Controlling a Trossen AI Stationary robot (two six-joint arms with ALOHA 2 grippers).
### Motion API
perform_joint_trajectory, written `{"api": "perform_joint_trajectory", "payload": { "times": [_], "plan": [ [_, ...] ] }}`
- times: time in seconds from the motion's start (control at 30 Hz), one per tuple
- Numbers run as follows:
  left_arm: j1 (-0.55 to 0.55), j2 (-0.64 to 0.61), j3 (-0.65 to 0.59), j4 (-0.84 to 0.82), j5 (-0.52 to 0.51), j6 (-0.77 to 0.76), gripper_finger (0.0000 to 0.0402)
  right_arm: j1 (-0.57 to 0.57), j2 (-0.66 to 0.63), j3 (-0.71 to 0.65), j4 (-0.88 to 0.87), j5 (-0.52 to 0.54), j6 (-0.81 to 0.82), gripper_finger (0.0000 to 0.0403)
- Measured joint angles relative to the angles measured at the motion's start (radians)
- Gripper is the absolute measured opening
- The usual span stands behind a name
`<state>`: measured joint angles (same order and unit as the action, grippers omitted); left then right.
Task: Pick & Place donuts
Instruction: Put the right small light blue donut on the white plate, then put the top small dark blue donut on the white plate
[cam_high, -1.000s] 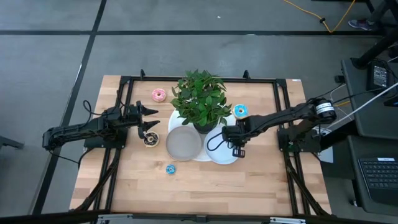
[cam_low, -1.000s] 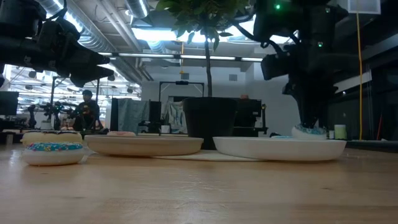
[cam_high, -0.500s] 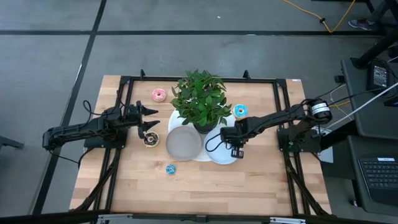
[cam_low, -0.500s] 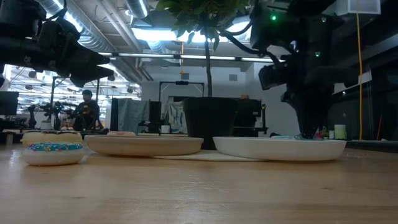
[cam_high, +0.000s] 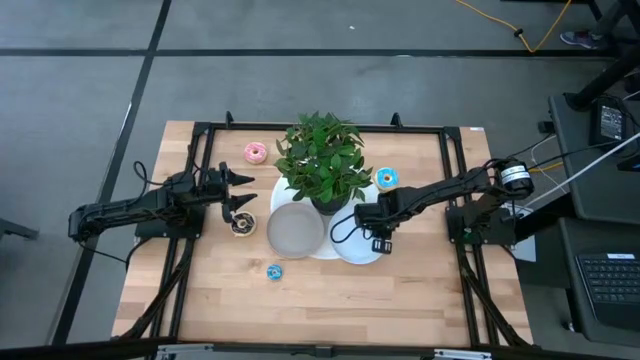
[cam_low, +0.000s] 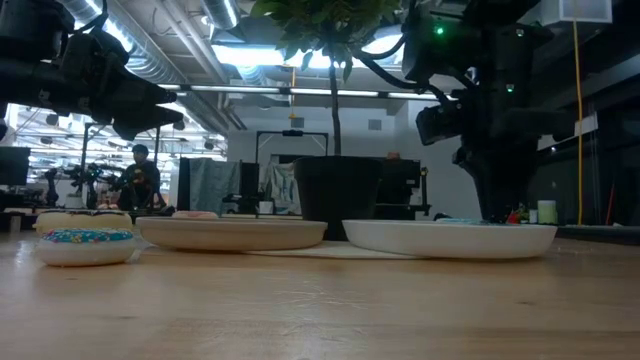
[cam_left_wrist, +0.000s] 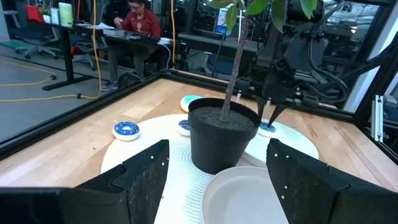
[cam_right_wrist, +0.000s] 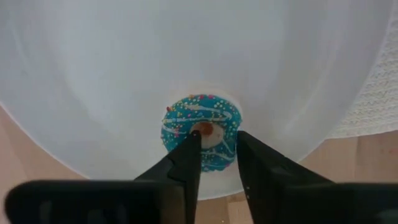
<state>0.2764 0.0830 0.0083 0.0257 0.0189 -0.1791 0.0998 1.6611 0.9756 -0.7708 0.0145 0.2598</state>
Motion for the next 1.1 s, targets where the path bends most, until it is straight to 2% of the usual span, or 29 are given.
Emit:
{"api": "perform_joint_trajectory", "payload": {
  "times": [0.33,0.73,1.1],
  "plan": [
    [0.0,0.0,0.0,0.0,0.0,0.0,0.026,0.0,0.0,0.0,0.0,0.003,0.0,0.015],
    [0.0,0.0,0.0,0.0,0.0,0.0,0.026,0.0,-0.046,0.001,-0.012,0.028,0.005,0.0151],
    [0.0,0.0,0.0,0.0,0.0,0.0,0.026,0.001,-0.138,0.001,-0.083,0.028,0.152,0.0152]
  ]
}}
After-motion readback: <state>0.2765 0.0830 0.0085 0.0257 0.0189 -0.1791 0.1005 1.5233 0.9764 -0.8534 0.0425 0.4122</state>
